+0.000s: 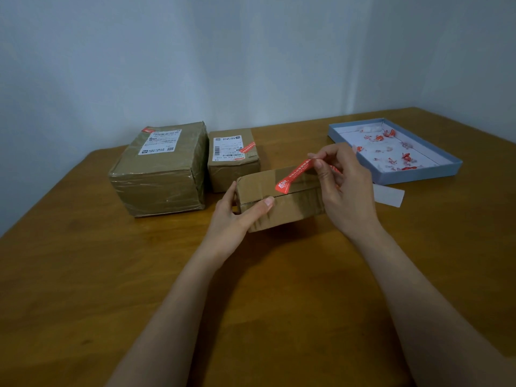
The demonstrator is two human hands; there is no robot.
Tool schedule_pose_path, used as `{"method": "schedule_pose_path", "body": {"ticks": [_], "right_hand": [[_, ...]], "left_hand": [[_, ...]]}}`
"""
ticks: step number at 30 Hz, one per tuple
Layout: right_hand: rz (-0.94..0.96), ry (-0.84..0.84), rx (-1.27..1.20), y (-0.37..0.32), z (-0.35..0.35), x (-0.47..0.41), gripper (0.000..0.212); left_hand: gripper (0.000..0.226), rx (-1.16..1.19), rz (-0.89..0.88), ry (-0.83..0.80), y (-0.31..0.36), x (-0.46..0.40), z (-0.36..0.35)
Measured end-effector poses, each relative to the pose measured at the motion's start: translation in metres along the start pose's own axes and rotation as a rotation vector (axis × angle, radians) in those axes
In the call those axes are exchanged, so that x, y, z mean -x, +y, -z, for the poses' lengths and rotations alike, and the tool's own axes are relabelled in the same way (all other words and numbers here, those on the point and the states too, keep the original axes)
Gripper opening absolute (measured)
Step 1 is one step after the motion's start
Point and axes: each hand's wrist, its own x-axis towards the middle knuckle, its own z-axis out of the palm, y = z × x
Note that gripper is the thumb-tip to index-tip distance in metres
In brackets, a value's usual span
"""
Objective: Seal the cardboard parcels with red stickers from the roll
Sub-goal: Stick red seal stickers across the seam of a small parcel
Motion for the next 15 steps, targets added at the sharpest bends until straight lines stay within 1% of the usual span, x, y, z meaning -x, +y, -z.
{"method": "schedule_pose_path", "body": {"ticks": [2,9,15], "right_hand": [[-0.007,0.002,-0.005,0.0004,0.0001,-0.0002,0.005],[-0.018,0.019,-0.009,-0.0008,-0.0004,0.0001,0.005],[-0.025,0.033,-0.026,-0.0024,-0.0009,0.0,0.006]], "left_hand": [[0.097,0.019,-0.003,-0.014,0.0036,0.0019,-0.0004],[0.099,0.017,0.034,-0.028,0.0054,0.0028,0.0012],[0.081,0.054,0.084,-0.031,0.0079,0.0041,0.0021]]}}
